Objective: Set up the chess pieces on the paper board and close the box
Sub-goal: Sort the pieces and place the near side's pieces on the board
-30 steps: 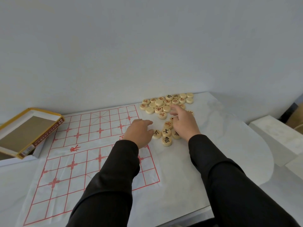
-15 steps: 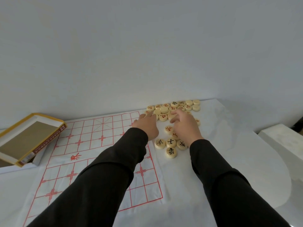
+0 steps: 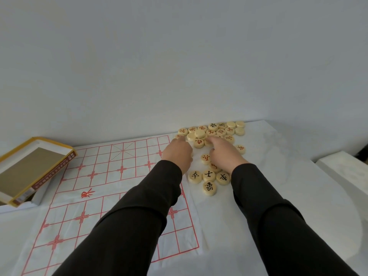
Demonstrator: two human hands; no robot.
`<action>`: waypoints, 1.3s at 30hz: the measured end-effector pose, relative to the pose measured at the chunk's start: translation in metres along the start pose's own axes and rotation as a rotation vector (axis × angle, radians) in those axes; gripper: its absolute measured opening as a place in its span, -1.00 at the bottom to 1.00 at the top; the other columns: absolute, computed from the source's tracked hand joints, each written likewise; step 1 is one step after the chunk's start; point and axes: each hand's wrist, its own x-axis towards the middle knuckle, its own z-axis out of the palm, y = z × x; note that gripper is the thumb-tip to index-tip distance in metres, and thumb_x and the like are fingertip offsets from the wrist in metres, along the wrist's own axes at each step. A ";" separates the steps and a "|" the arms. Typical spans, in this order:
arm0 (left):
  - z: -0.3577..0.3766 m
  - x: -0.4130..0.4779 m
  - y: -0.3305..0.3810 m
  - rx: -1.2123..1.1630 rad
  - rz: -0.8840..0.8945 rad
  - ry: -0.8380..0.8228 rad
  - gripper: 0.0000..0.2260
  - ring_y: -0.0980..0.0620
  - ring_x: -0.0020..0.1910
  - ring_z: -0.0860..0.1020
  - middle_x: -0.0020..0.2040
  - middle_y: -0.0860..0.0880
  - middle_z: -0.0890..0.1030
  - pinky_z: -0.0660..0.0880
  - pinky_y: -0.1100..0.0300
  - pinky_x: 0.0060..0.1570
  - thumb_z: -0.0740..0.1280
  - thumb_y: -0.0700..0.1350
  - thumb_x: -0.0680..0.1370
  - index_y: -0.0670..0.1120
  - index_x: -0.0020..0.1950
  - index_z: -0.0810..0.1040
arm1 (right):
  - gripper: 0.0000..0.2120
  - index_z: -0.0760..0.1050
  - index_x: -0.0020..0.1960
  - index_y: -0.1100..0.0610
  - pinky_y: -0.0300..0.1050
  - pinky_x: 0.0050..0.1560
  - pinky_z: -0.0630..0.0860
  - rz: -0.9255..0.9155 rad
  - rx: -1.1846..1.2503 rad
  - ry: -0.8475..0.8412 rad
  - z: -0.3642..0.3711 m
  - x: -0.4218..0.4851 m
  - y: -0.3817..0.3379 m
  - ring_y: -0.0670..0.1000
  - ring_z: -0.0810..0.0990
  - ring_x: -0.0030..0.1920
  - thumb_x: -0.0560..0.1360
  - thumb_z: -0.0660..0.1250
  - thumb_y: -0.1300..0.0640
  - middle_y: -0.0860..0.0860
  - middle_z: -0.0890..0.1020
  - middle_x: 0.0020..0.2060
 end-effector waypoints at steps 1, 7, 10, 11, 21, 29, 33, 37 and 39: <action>0.000 0.001 -0.002 0.010 0.009 0.000 -0.67 -0.07 0.26 0.37 0.30 -0.10 0.38 0.38 0.11 0.20 0.27 -0.06 0.56 -0.10 0.31 0.48 | -0.53 0.30 0.43 0.06 -0.02 0.29 0.39 0.009 -0.027 -0.002 0.001 0.002 0.001 0.09 0.40 0.34 0.54 0.09 0.29 0.06 0.43 0.36; -0.003 0.000 -0.006 0.018 0.017 -0.019 -0.69 -0.07 0.14 0.50 0.13 -0.08 0.56 0.42 0.13 0.09 0.27 0.01 0.55 -0.10 0.24 0.54 | -0.65 0.45 0.32 0.10 -0.04 0.19 0.45 -0.016 -0.114 0.161 0.002 0.007 0.005 0.09 0.48 0.24 0.55 0.18 0.24 0.07 0.51 0.25; -0.006 -0.003 -0.004 0.013 0.060 0.020 -0.74 -0.03 -0.04 0.52 0.00 -0.06 0.59 0.42 0.20 -0.10 0.23 0.01 0.56 -0.09 0.12 0.59 | -0.63 0.44 0.33 0.13 -0.02 0.20 0.42 -0.077 -0.186 0.186 0.005 0.005 0.006 0.11 0.41 0.27 0.54 0.18 0.28 0.07 0.44 0.29; -0.007 -0.004 -0.003 -0.024 0.068 0.030 -0.74 -0.02 -0.08 0.52 -0.02 -0.05 0.60 0.42 0.22 -0.13 0.21 0.00 0.56 -0.08 0.10 0.60 | -0.62 0.44 0.33 0.12 0.00 0.21 0.42 -0.094 -0.218 0.181 0.006 0.005 0.006 0.11 0.40 0.27 0.54 0.17 0.29 0.08 0.44 0.29; -0.007 -0.010 -0.001 -0.488 -0.019 0.024 -0.80 0.05 -0.04 0.55 -0.01 -0.04 0.65 0.43 0.28 -0.05 0.27 -0.10 0.56 -0.12 0.07 0.64 | -0.67 0.51 0.25 0.13 -0.09 0.12 0.44 -0.005 -0.186 0.196 0.003 0.004 0.001 0.10 0.49 0.20 0.52 0.23 0.28 0.10 0.53 0.19; -0.002 -0.007 0.001 -0.508 -0.109 0.038 -0.84 0.09 -0.07 0.51 -0.01 -0.02 0.62 0.45 0.28 -0.02 0.33 -0.16 0.51 -0.09 0.06 0.63 | -0.75 0.57 0.15 0.17 -0.18 0.08 0.42 0.005 -0.120 0.230 -0.002 -0.002 0.003 0.08 0.53 0.16 0.49 0.30 0.31 0.08 0.58 0.14; -0.003 -0.010 0.002 -0.584 -0.136 0.012 -0.84 0.03 -0.05 0.59 -0.12 -0.01 0.62 0.53 0.19 0.05 0.31 -0.23 0.51 -0.10 0.03 0.64 | -0.64 0.57 0.19 0.16 -0.07 0.21 0.47 0.029 -0.145 0.068 -0.017 0.000 0.002 0.09 0.53 0.21 0.45 0.27 0.40 0.10 0.58 0.19; -0.003 -0.010 0.001 -0.631 -0.135 -0.024 -0.84 0.04 -0.11 0.58 -0.19 0.00 0.61 0.55 0.16 0.04 0.29 -0.24 0.51 -0.10 -0.01 0.64 | -0.71 0.62 0.11 0.18 -0.08 0.19 0.49 0.017 -0.174 -0.036 -0.023 0.000 0.004 0.09 0.57 0.15 0.47 0.26 0.39 0.11 0.62 0.13; -0.003 -0.010 0.000 -0.654 -0.140 -0.032 -0.84 0.05 -0.13 0.59 -0.16 -0.01 0.63 0.55 0.18 0.02 0.27 -0.25 0.52 -0.10 -0.02 0.63 | -0.71 0.63 0.08 0.18 -0.08 0.20 0.48 0.018 -0.149 -0.049 -0.024 -0.001 0.007 0.09 0.56 0.15 0.48 0.24 0.40 0.11 0.61 0.13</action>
